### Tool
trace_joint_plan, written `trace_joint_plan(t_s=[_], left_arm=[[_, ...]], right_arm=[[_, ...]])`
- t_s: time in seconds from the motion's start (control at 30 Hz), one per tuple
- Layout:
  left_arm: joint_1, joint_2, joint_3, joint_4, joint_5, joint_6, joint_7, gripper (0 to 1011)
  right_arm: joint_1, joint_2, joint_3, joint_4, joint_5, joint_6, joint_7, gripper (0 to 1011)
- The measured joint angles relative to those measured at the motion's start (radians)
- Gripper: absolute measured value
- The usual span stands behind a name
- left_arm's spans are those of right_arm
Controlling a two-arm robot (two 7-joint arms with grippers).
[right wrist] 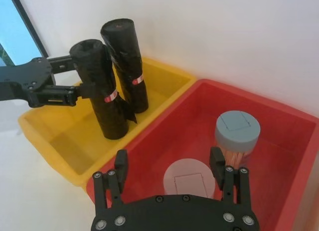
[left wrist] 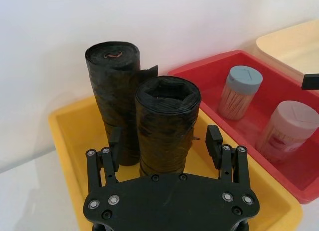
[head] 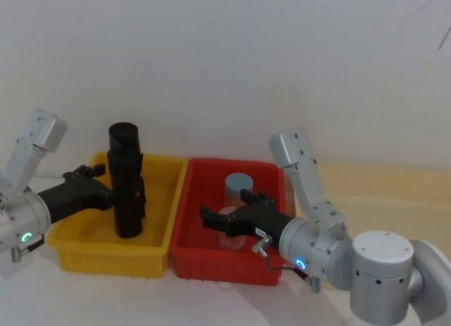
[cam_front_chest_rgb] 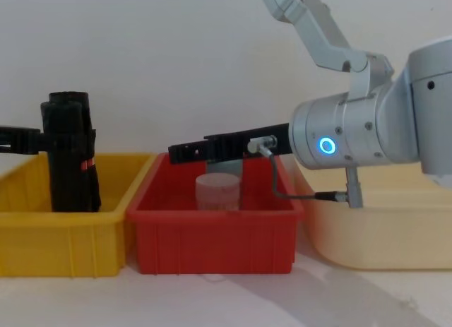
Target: Pick up the garbage bag with the one hand and transfer it to the other hand.
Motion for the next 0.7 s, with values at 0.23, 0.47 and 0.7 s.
trace_joint_plan(t_s=[0.23, 0.47, 0.7], left_arm=[[-0.017, -0.007, 0.014, 0.026, 0.003, 0.001, 0.009, 1002], [-0.032, -0.017, 0.024, 0.047, 0.006, -0.002, 0.018, 1001], [-0.040, -0.022, 0.029, 0.060, 0.008, -0.006, 0.024, 1002]], right_arm=[[0.006, 0.005, 0.000, 0.019, -0.011, 0.001, 0.006, 1002], [0.015, 0.008, 0.003, 0.043, -0.021, 0.003, 0.011, 1002], [0.026, 0.010, 0.004, 0.067, -0.029, 0.010, 0.019, 1002]])
